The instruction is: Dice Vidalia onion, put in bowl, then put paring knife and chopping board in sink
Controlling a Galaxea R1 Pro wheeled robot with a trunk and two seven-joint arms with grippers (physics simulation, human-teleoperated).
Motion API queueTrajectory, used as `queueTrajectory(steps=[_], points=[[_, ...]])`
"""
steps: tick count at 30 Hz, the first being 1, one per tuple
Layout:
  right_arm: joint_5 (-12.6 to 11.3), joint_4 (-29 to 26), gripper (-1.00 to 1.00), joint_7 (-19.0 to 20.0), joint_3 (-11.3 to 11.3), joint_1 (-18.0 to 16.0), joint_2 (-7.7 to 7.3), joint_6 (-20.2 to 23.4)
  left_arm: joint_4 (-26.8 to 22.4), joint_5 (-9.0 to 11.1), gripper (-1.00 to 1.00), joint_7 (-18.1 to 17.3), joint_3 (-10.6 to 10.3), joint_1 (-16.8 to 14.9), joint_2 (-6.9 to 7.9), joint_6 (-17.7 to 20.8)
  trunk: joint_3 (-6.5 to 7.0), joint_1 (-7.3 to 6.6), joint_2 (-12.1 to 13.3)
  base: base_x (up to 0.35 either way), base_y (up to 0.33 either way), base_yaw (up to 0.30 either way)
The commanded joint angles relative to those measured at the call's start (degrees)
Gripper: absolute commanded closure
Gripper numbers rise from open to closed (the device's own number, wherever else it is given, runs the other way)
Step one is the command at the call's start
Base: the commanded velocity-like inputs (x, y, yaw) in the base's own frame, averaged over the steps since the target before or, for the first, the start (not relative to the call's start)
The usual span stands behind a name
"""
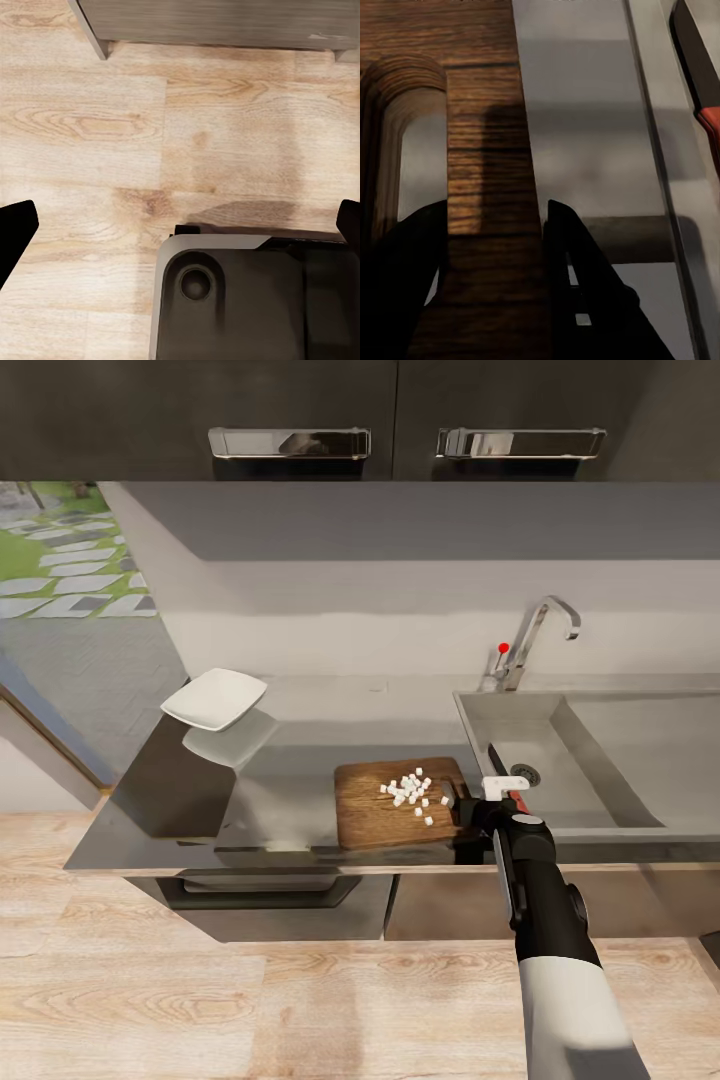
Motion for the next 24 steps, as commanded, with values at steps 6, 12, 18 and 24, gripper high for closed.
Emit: queueTrajectory(steps=[6,12,18,24], points=[[0.6,-0.1,1.00,0.4,-0.2,0.0,0.07,0.3,-0.1,0.5,-1.00,0.3,-0.4,0.0,0.08,-0.1,-0.09,0.04,-0.1,0.000,0.000,0.000],[0.6,-0.1,1.00,0.3,-0.2,0.0,0.07,0.3,-0.1,0.5,-1.00,0.3,-0.4,0.0,0.08,-0.1,0.28,0.04,-0.1,0.000,0.000,0.000],[0.6,-0.1,1.00,0.3,-0.2,0.0,0.07,0.3,-0.1,0.5,-1.00,0.3,-0.4,0.0,0.02,-0.1,0.82,0.04,-0.1,0.000,0.000,0.000],[0.6,-0.1,1.00,0.3,-0.2,0.0,0.07,0.3,-0.1,0.5,-1.00,0.3,-0.4,0.0,0.00,-0.1,1.37,0.04,-0.1,0.000,-0.077,0.000]])
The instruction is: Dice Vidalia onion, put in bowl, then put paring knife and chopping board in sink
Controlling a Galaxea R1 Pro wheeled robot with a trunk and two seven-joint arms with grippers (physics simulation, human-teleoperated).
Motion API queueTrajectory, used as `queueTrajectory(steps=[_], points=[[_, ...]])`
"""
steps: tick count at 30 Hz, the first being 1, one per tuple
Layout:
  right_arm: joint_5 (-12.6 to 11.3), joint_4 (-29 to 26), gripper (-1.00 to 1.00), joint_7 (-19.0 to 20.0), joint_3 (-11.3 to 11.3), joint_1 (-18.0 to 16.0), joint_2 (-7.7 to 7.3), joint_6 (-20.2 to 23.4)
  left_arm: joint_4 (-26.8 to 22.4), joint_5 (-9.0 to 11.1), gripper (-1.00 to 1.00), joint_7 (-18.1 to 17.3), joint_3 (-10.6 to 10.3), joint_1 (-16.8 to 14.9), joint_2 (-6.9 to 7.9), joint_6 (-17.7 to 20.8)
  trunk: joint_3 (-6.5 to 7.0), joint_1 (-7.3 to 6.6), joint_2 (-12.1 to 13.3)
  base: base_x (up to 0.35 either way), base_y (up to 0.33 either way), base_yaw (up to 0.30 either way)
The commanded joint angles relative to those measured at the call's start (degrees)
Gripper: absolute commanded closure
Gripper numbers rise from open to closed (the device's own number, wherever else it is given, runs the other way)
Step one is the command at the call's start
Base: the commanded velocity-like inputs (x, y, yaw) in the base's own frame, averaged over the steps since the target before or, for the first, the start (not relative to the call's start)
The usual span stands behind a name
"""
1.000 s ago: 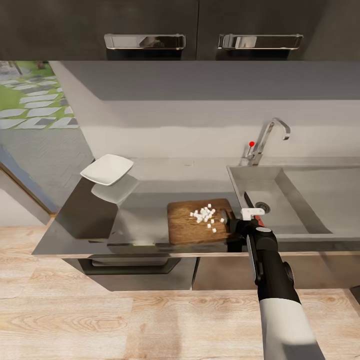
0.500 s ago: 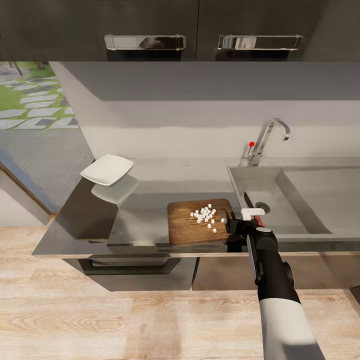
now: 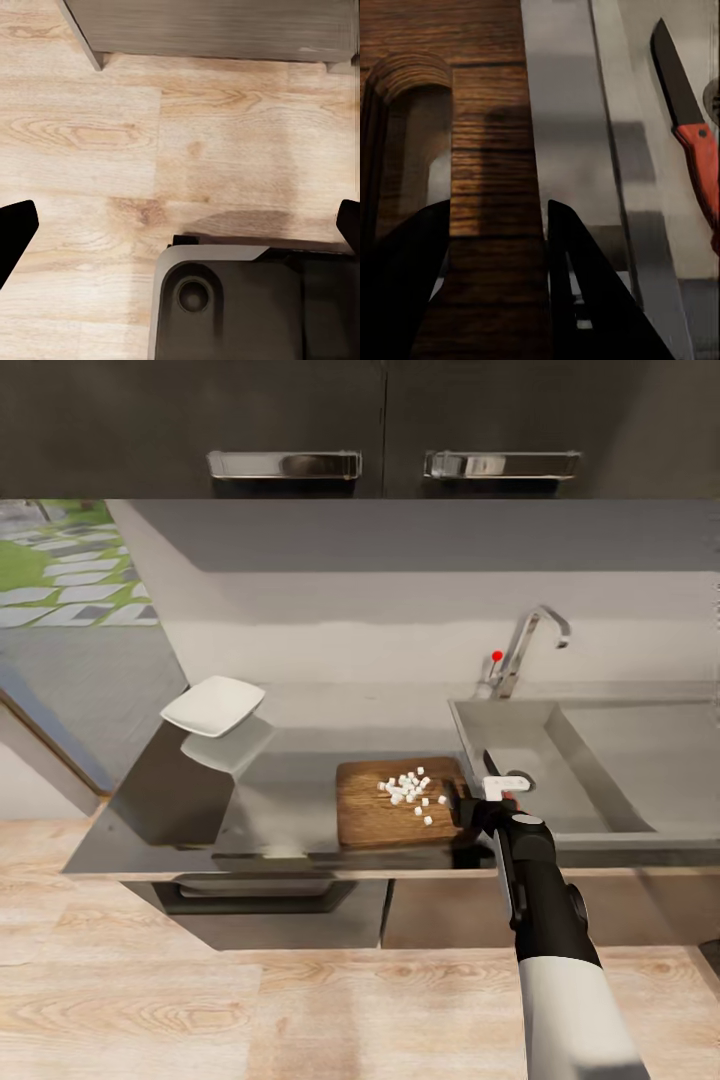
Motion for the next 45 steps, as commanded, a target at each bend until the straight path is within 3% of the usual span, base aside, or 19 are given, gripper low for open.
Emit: queueTrajectory(steps=[1,10,45], points=[[0.6,-0.1,1.00,0.5,-0.1,0.0,0.06,0.2,-0.1,0.5,-1.00,0.3,-0.4,0.0,0.09,-0.1,0.00,0.04,-0.1,0.000,-0.266,0.000],[0.6,-0.1,1.00,0.5,-0.1,0.0,0.06,0.2,-0.1,0.5,-1.00,0.3,-0.4,0.0,0.09,-0.1,0.83,0.04,-0.1,0.000,-0.232,0.000],[1.1,-0.8,1.00,0.4,-0.1,0.0,0.00,2.4,0.4,0.5,-1.00,0.2,-0.3,0.0,0.09,-0.1,4.05,0.04,-0.1,0.000,0.019,0.000]])
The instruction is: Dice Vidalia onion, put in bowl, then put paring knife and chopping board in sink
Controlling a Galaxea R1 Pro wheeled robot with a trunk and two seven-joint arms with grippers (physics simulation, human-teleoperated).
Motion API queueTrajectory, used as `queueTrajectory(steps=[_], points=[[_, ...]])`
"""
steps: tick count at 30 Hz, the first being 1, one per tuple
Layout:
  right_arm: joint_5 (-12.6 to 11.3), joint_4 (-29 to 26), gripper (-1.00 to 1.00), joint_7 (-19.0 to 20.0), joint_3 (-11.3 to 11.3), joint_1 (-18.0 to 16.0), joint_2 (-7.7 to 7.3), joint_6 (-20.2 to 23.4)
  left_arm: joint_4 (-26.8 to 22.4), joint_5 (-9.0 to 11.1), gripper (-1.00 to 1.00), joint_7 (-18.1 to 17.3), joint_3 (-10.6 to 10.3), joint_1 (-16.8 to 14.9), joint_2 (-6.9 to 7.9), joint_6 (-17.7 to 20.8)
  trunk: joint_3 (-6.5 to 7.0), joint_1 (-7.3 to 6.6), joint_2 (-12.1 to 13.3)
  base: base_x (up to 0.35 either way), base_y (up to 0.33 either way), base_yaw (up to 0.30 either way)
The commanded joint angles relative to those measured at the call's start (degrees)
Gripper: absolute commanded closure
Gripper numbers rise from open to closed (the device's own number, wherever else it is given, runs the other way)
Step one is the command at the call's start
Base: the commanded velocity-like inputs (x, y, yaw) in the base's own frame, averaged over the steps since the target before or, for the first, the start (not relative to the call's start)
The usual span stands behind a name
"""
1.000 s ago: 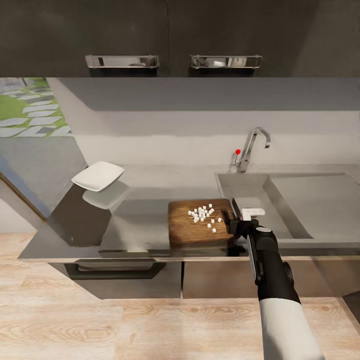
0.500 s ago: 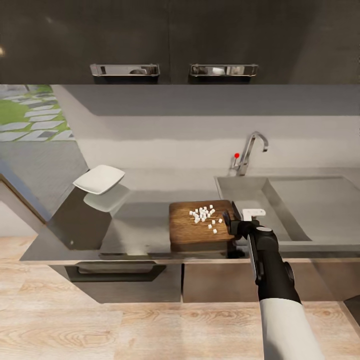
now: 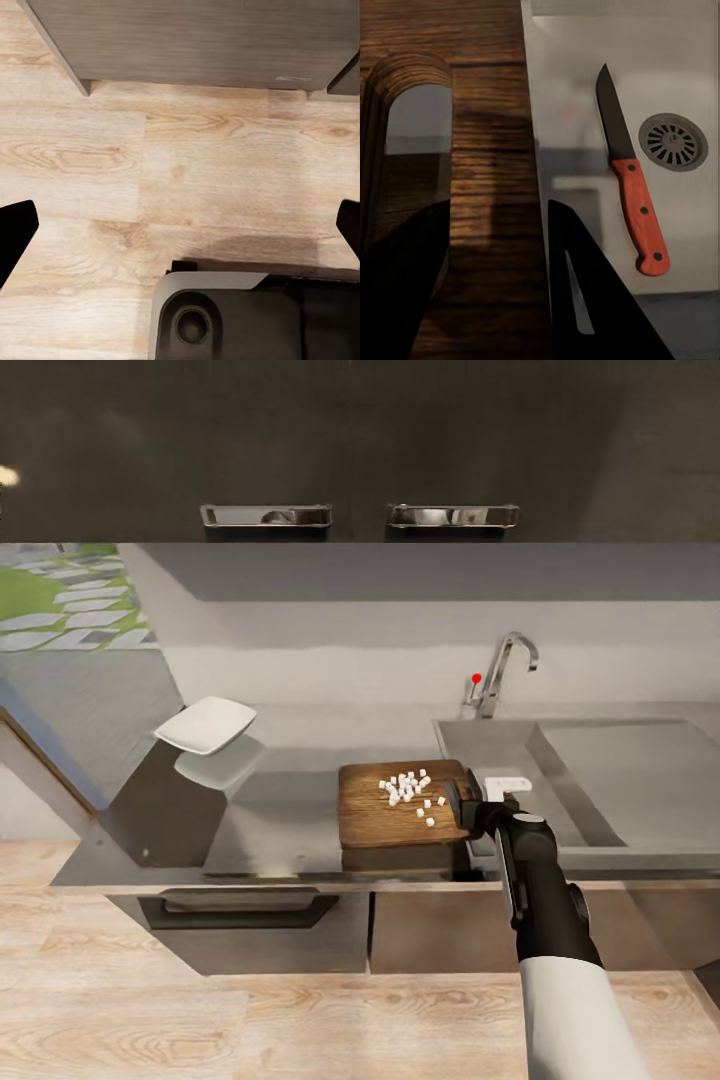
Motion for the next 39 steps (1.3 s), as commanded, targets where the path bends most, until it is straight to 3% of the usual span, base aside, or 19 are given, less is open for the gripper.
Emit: queueTrajectory(steps=[1,36,39], points=[[0.6,-0.1,1.00,0.5,-0.2,0.0,0.07,0.2,-0.1,0.5,-1.00,0.3,-0.4,0.0,0.08,-0.1,0.00,0.04,-0.1,0.000,0.013,0.000],[0.6,-0.3,1.00,0.5,-0.2,0.0,0.07,0.2,-0.1,0.4,-1.00,0.3,-0.4,0.0,0.08,-0.1,3.23,0.04,-0.1,0.000,0.000,0.000],[0.6,-0.8,1.00,0.5,-0.2,0.0,0.06,1.7,-0.1,0.4,-1.00,0.3,-0.4,0.0,0.08,-0.1,3.51,0.04,-0.1,0.000,0.000,0.000]])
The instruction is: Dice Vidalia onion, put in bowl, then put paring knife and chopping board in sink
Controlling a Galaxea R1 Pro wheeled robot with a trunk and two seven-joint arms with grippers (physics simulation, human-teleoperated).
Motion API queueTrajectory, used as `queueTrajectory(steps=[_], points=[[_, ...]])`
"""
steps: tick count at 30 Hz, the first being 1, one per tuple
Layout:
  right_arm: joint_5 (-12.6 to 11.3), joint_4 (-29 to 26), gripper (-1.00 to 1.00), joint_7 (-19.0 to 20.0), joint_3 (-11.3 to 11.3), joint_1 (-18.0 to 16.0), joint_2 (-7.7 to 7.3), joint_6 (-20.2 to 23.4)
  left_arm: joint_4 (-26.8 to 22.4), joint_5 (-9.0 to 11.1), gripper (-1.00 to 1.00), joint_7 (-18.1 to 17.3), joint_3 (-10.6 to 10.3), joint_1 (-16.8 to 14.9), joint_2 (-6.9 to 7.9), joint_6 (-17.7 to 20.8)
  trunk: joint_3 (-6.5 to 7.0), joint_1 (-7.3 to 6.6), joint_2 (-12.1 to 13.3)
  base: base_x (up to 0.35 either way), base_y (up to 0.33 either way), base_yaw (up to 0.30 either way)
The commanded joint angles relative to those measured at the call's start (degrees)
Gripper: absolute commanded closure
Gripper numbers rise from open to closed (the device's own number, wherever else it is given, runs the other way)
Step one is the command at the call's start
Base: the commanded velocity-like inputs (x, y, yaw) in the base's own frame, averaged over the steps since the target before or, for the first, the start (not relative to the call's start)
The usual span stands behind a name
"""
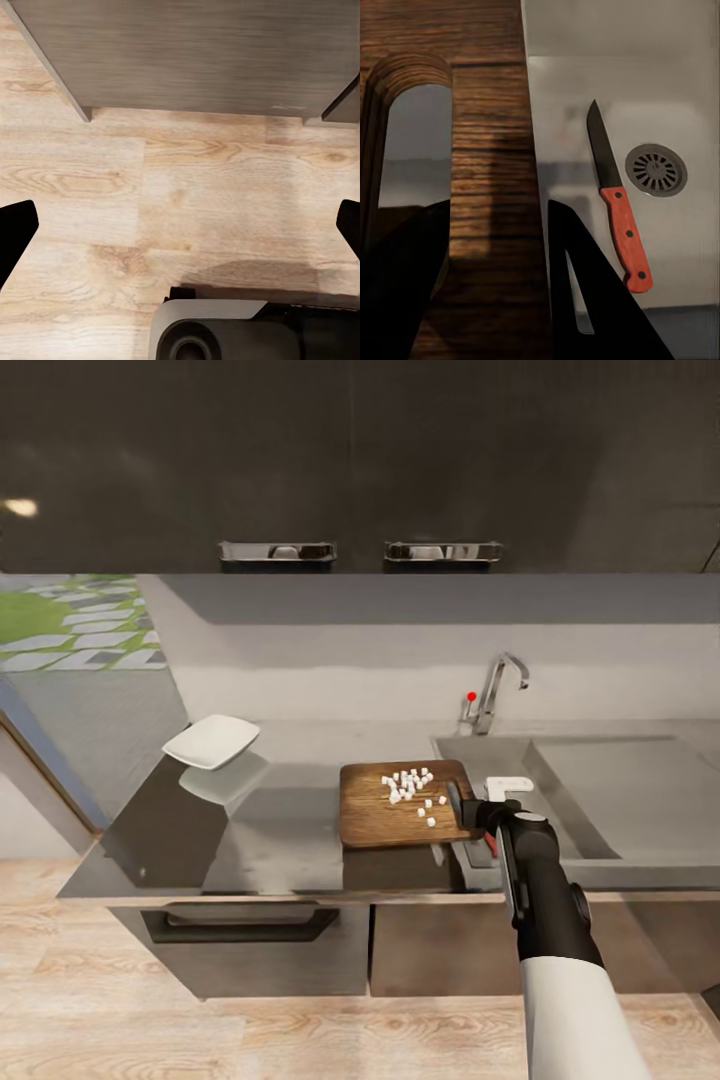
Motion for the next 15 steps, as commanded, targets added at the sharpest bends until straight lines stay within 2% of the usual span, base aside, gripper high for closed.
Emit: queueTrajectory(steps=[1,7,15], points=[[0.5,-0.5,1.00,0.6,-0.1,-0.1,0.07,0.9,-0.1,0.5,-1.00,0.3,-0.4,0.0,0.08,-0.1,-0.01,0.04,-0.1,0.000,0.000,0.000],[0.5,-4.0,1.00,0.6,0.2,-0.1,0.07,4.7,0.1,0.5,-1.00,0.2,-0.4,0.0,0.08,-0.1,0.55,0.04,-0.1,0.000,0.000,0.000],[0.5,-4.7,1.00,0.6,1.8,-0.1,0.08,7.1,0.3,0.6,-1.00,0.2,-0.4,0.0,0.08,-0.1,1.29,0.04,-0.1,0.000,0.000,0.000]])
